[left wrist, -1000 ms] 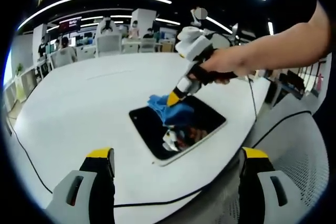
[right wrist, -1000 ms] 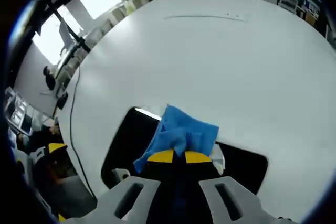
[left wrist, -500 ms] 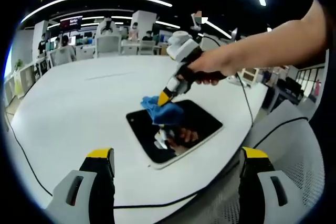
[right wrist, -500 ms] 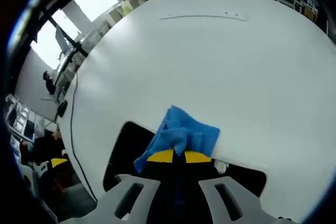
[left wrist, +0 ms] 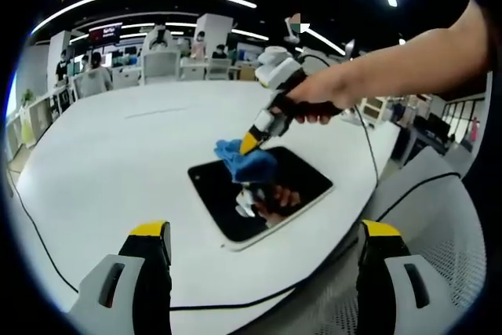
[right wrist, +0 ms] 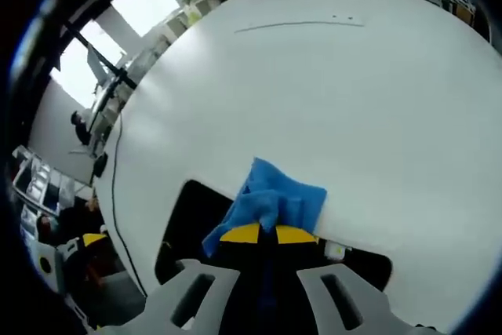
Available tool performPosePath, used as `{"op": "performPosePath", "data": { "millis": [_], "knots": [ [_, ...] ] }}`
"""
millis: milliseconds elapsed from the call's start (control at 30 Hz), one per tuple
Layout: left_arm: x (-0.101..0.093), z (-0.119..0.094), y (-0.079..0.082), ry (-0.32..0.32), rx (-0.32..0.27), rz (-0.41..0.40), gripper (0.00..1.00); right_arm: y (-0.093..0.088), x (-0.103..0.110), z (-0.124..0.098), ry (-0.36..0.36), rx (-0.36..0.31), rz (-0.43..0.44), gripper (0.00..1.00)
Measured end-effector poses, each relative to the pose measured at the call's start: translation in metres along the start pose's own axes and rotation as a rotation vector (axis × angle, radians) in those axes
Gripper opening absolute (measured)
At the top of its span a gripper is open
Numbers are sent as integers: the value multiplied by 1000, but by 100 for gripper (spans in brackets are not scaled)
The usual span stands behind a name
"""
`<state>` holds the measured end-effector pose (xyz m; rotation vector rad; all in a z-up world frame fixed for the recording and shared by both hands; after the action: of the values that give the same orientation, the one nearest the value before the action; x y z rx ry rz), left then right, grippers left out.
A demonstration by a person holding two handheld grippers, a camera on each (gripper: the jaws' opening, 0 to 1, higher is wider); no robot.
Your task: Wipe the mirror surface with the cleaning cloth until all visible marks leave the cleaned area.
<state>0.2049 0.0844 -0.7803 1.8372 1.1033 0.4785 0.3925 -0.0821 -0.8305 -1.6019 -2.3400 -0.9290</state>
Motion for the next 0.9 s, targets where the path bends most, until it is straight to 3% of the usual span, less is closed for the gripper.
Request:
{"op": "performPosePath", "data": {
  "millis": [667,900],
  "knots": [
    [2,0,1,14,-4,-6,100,-6,-28,-20,-40,2,7,0],
    [2,0,1,17,-6,-9,100,-7,-28,-21,-53,0,2,0]
  ]
}}
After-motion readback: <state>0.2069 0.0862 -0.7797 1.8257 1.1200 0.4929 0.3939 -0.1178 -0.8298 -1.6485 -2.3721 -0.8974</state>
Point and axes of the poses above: the point that each gripper's makers call its tool centre point, and the gripper's own axes: z roughly forward along the fingers, x roughly to its left, y roughly out of its top, the point moved 5 cm from there along -z, roughly backward along the fingers, and after that the axes turned 9 degrees about y, right-handed, at the moved point
